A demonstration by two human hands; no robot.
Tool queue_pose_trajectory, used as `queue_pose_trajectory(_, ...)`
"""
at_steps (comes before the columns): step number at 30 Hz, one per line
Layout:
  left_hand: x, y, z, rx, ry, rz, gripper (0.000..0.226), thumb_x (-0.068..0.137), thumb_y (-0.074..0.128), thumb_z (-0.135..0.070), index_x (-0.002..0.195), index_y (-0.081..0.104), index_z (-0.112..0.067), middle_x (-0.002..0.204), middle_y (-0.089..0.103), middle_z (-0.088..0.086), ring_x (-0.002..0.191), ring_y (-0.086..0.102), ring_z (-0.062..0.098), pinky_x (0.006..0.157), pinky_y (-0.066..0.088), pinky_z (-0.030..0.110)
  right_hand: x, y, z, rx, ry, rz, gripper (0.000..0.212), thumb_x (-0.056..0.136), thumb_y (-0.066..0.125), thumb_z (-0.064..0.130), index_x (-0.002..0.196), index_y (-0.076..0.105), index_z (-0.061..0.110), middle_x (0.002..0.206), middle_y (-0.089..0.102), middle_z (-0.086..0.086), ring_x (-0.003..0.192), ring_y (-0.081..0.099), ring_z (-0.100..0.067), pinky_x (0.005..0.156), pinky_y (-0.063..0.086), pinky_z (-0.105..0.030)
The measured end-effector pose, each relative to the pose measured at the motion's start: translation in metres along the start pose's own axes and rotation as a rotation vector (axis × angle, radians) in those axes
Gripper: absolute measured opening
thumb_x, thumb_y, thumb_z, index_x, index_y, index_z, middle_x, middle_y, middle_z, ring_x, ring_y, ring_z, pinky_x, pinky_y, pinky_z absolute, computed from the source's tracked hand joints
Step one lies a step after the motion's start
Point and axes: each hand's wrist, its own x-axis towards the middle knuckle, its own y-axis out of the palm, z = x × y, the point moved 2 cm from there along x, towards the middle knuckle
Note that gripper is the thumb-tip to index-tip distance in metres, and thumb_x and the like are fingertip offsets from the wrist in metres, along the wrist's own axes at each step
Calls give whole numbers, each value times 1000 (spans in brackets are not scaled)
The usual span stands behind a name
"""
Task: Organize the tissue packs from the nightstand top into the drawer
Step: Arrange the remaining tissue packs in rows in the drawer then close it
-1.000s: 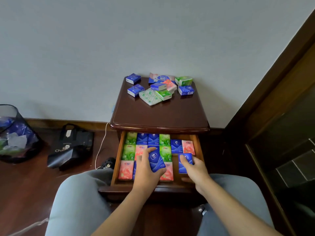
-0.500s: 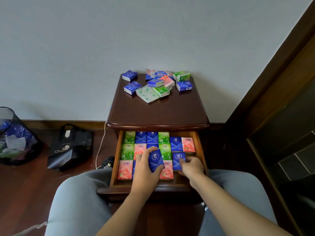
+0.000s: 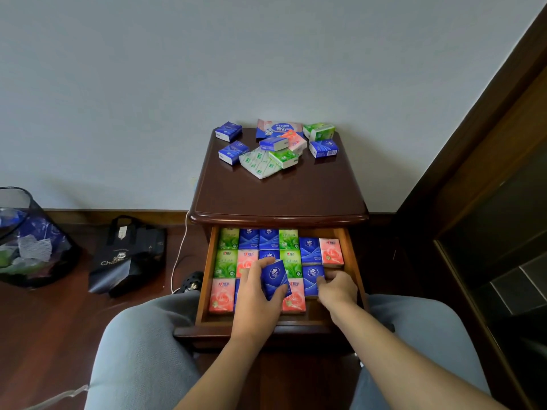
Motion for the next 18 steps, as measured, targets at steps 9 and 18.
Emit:
queue_pose_trajectory(9,0,1,2,-9,0,4,58,88,82,-23,131,49,-44,129,50,-20,117,58,2,77,54,7,-2,-4,0,32,-13,23,16,96,75,32,100,60,26,117,74,-7,102,73,-23,82,65,-45)
queue_pose_trajectory(18,6,3,-1,-158,-132,-21,24,99,67,-30,116,58,-45,120,62,-13,98,70,2,61,59,19,-22,-38,19,-187,-470,157,63,85,84,33,137,48,33,138,51,9,125,58,-14,81,63,-33)
